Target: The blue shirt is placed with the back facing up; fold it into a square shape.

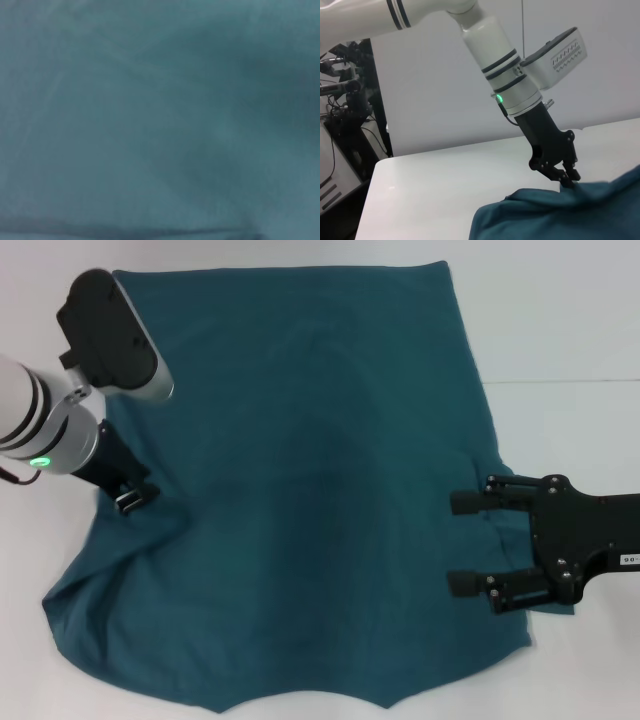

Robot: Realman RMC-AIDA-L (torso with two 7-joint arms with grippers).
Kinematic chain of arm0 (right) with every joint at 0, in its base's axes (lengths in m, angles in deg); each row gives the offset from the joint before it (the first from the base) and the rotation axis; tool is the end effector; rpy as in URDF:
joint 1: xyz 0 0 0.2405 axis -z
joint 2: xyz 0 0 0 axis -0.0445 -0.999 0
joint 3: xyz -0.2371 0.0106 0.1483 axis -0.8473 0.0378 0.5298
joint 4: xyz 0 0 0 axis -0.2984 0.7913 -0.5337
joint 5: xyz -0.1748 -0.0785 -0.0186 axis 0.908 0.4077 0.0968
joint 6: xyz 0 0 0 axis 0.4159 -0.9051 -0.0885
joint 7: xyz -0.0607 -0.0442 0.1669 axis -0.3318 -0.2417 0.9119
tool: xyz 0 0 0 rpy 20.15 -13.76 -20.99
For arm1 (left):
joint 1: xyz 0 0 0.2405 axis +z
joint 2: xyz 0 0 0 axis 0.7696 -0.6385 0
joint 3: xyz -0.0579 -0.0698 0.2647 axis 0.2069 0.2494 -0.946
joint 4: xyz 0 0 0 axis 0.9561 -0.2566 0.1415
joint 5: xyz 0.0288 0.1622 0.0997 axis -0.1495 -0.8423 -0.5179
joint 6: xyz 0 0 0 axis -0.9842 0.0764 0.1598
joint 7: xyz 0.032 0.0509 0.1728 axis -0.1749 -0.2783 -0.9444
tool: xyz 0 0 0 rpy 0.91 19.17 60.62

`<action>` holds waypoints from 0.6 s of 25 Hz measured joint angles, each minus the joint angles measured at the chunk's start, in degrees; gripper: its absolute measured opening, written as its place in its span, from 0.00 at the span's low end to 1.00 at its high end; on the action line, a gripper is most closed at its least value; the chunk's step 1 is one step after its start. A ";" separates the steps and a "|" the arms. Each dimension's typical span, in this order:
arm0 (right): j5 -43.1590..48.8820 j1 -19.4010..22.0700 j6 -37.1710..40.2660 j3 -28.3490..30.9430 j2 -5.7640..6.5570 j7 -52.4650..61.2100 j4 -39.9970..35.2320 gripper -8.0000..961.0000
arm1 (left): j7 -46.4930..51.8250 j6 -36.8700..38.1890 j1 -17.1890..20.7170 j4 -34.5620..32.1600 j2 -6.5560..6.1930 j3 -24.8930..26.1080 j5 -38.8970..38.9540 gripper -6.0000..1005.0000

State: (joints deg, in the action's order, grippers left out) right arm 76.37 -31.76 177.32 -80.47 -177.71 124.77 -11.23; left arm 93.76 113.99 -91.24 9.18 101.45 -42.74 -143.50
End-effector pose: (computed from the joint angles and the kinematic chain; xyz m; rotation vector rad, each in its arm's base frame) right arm 0.2123 0.3183 -0.0073 -2.9032 0.2615 0.7031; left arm -0.2430 0.4309 -0.0175 -2.4650 -0.3476 0.6362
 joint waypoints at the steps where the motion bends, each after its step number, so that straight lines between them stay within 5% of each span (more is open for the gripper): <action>1: 0.00 -0.02 -0.08 -0.01 0.00 -0.03 0.00 0.98 | -0.11 -0.09 0.02 -0.29 0.24 0.42 0.01 0.07; 4: 0.00 -0.32 -0.48 -0.09 0.00 -0.10 0.00 0.98 | -0.72 0.08 0.44 -2.79 1.58 1.79 0.12 0.08; 8: 0.01 -0.67 -0.87 -0.13 0.01 -0.29 0.00 0.98 | -1.22 0.79 0.82 -4.26 2.34 2.36 0.10 0.35; 11: 0.01 -0.82 -0.89 -0.04 0.06 -0.55 -0.01 0.98 | -1.00 0.03 1.56 -4.43 1.79 3.13 0.03 0.47; 15: 0.01 -0.85 -0.88 -0.06 0.04 -0.63 0.00 0.98 | -1.23 -0.63 2.04 -2.00 -0.63 7.39 0.03 0.63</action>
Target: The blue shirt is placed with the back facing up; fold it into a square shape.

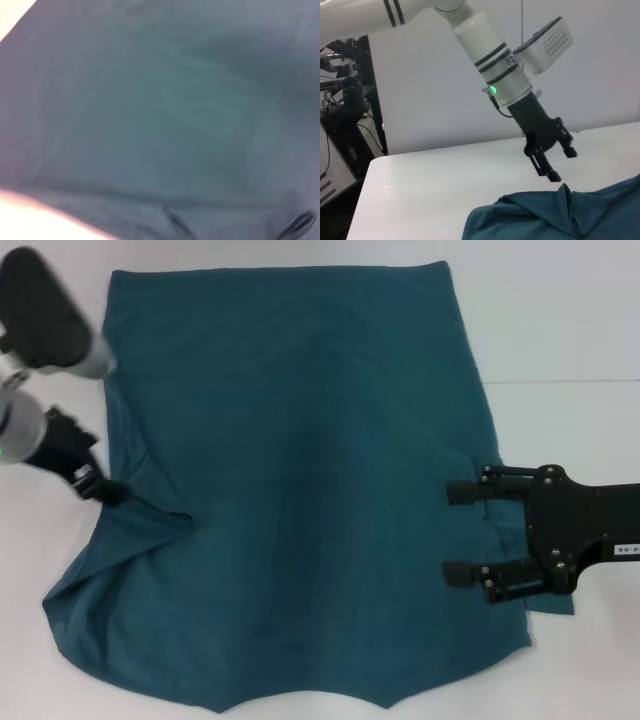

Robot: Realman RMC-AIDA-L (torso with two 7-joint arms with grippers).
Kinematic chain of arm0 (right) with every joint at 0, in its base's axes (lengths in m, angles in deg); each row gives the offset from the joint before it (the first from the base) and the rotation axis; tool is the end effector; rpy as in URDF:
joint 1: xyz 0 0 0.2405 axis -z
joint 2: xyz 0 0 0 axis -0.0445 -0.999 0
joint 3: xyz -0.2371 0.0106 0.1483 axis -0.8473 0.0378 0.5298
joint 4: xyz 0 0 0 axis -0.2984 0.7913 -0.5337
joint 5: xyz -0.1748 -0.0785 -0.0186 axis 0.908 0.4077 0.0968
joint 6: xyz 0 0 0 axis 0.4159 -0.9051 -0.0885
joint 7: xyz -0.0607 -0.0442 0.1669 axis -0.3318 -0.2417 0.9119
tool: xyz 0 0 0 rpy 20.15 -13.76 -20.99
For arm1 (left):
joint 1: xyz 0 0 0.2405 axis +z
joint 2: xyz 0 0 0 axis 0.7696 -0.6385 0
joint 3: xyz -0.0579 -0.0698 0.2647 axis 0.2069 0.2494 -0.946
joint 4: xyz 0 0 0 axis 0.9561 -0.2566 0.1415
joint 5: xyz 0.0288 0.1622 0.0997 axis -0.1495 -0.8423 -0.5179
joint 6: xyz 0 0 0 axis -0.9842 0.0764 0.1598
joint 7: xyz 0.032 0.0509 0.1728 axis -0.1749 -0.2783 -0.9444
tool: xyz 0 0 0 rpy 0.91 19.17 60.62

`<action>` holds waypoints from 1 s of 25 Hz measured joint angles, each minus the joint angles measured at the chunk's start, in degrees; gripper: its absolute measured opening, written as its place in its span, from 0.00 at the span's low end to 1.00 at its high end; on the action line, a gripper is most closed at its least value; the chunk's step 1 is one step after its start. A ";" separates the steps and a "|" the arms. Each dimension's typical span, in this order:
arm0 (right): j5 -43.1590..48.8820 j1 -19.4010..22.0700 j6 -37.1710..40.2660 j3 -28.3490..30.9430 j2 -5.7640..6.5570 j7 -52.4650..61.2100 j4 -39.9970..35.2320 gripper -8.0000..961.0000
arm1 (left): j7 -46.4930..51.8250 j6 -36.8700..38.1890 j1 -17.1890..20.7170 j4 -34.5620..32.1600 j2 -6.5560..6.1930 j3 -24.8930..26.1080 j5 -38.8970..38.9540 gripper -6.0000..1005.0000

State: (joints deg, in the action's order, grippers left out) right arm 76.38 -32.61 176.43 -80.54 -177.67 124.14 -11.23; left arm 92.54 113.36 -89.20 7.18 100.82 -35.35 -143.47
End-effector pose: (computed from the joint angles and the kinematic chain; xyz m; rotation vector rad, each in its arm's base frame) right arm 0.2085 0.3241 -0.0071 -2.8946 0.2280 0.6941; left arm -0.2629 0.4339 0.0134 -2.3751 -0.4557 0.5583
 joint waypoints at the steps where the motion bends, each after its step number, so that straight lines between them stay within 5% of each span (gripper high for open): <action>1: 0.00 0.00 0.00 0.00 0.00 -0.03 0.00 0.98 | -0.02 -0.10 -0.01 0.72 -0.44 0.41 0.00 0.67; 7: 0.00 0.00 -0.34 -0.06 -0.04 -0.15 -0.01 0.98 | -0.22 -2.92 -2.36 11.08 -3.81 1.88 0.04 0.86; 24: 0.00 0.77 -0.62 0.00 -0.05 -0.17 0.67 0.98 | -4.20 -7.55 -5.63 19.27 -3.26 1.77 0.02 0.88; 25: 0.00 0.79 -0.62 0.02 -0.05 -0.17 0.67 0.98 | -4.22 -7.56 -5.63 19.32 -3.26 1.81 0.03 0.81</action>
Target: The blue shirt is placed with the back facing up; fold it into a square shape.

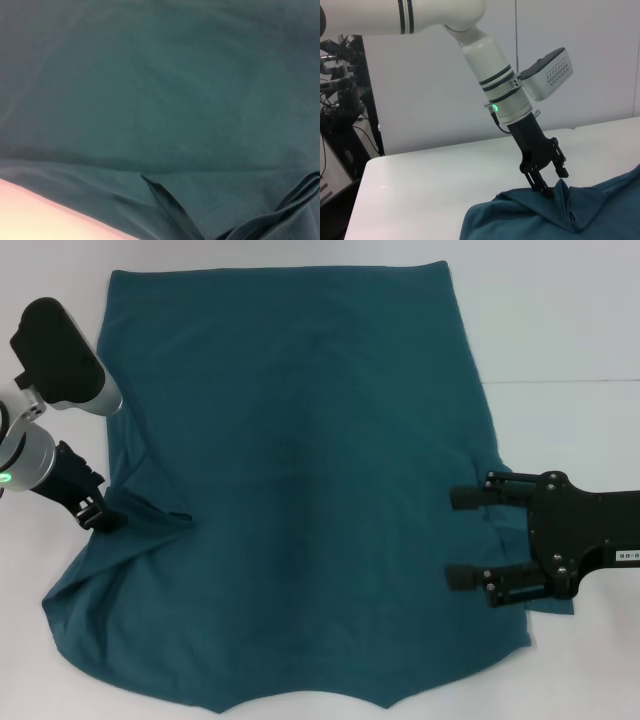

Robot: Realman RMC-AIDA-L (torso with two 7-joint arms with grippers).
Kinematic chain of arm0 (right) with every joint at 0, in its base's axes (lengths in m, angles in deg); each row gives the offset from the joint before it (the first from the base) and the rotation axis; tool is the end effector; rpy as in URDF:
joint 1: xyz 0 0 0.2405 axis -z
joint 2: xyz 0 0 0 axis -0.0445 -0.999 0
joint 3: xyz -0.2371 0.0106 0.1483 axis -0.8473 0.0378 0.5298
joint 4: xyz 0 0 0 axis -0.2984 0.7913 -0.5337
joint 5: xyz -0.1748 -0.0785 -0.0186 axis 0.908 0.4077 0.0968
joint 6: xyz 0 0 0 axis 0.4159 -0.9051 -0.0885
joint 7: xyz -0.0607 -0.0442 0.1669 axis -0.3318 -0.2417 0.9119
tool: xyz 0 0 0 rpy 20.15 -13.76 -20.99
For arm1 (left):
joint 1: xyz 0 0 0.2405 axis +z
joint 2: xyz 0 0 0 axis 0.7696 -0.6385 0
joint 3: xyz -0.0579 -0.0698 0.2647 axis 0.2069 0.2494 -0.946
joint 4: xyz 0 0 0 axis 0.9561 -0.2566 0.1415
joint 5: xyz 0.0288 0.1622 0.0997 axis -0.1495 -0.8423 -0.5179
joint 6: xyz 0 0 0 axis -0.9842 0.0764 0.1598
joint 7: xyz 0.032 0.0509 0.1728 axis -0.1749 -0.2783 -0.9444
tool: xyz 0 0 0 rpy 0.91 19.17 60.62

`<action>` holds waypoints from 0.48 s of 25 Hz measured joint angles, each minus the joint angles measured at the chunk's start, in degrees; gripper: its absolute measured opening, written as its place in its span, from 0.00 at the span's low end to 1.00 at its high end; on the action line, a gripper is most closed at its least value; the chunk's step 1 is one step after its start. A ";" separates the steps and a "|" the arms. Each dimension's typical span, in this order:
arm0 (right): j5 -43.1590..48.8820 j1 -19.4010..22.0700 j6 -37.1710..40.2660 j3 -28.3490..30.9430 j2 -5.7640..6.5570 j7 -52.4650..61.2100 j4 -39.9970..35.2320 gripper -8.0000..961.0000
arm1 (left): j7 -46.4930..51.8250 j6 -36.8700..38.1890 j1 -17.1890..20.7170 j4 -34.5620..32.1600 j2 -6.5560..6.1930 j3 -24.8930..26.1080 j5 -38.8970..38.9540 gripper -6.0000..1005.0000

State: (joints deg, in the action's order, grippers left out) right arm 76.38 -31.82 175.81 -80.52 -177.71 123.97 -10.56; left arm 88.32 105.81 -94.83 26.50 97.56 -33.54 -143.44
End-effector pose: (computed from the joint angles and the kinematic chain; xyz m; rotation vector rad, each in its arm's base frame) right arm 0.2142 0.3222 -0.0087 -2.8838 0.2604 0.6945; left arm -0.2946 0.4452 -0.0062 -2.4367 -0.4844 0.6516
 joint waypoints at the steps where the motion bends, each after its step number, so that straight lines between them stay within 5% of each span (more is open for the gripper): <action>1: 0.00 0.03 0.00 0.01 0.00 0.00 0.01 0.98 | -0.02 -0.01 0.00 0.04 0.01 0.01 0.02 0.74; 12: 0.00 0.00 0.02 0.04 0.00 0.00 0.20 0.98 | -2.38 -0.13 -0.08 0.34 0.95 0.04 0.11 0.28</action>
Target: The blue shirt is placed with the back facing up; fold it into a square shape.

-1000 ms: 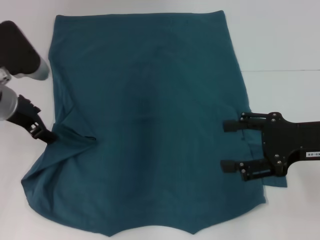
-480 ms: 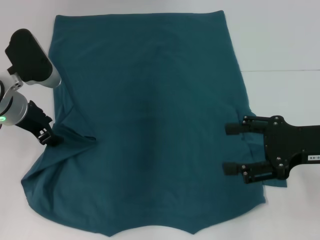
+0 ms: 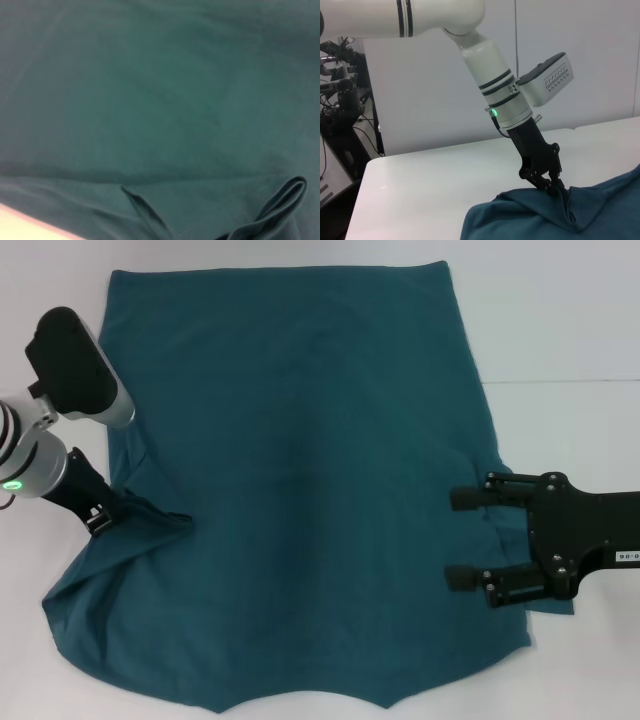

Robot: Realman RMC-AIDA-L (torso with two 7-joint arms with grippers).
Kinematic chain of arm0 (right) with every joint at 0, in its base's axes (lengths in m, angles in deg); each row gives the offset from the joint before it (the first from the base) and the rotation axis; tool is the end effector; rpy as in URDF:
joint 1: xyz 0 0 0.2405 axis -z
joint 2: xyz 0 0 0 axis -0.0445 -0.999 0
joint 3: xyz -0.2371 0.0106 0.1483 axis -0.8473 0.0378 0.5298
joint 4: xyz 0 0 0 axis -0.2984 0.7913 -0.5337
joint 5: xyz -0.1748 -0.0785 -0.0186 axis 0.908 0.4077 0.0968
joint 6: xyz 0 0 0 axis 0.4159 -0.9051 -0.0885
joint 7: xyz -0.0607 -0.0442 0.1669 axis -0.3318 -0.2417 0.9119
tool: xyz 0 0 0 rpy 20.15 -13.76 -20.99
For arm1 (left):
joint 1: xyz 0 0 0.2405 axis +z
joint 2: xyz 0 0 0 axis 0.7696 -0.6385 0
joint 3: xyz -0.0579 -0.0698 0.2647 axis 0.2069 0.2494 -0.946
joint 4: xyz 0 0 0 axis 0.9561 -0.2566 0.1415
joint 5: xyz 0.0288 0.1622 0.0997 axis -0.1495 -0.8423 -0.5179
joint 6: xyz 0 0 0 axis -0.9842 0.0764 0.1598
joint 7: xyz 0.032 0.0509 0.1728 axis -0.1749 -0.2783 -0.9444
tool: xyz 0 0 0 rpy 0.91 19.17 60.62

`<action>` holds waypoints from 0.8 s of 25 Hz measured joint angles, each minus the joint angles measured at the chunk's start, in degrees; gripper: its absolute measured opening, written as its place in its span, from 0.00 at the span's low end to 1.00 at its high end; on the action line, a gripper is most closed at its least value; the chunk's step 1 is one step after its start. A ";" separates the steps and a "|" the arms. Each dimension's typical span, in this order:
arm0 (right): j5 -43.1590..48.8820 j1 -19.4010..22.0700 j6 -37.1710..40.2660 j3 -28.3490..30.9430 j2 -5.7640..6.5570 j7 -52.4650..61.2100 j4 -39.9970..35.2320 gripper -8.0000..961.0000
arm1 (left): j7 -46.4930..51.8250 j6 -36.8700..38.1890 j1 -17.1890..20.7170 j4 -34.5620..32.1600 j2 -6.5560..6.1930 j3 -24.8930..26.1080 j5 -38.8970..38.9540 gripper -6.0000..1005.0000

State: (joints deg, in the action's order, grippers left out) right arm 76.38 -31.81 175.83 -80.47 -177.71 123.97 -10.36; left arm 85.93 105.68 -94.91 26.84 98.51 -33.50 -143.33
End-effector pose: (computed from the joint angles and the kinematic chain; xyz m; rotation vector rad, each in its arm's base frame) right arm 0.2145 0.3219 -0.0091 -2.8842 0.2650 0.6974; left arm -0.2918 0.4421 -0.0158 -2.4709 -0.4399 0.6573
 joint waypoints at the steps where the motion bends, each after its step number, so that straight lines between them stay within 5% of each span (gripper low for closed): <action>1: 0.00 -0.01 0.00 0.00 0.00 0.00 0.01 0.98 | -0.34 0.00 0.00 0.01 0.16 -0.08 -0.01 0.24; 7: 0.00 -0.01 0.00 0.36 0.00 0.00 0.08 0.98 | -0.61 2.04 0.96 -2.56 0.78 -0.62 -0.10 0.14; 13: 0.00 -0.01 -0.01 0.54 0.00 0.00 0.10 0.98 | 2.34 12.18 4.36 -16.61 3.38 -1.07 -0.19 0.05; 20: -0.04 0.00 0.00 0.72 0.02 -1.23 0.09 0.98 | 12.70 22.62 5.53 -22.01 4.21 -9.92 -0.21 0.04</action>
State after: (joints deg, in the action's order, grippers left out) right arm 76.34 -31.82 175.82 -79.76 -177.69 122.74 -10.27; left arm 98.63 128.29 -89.37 4.83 102.73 -43.42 -143.54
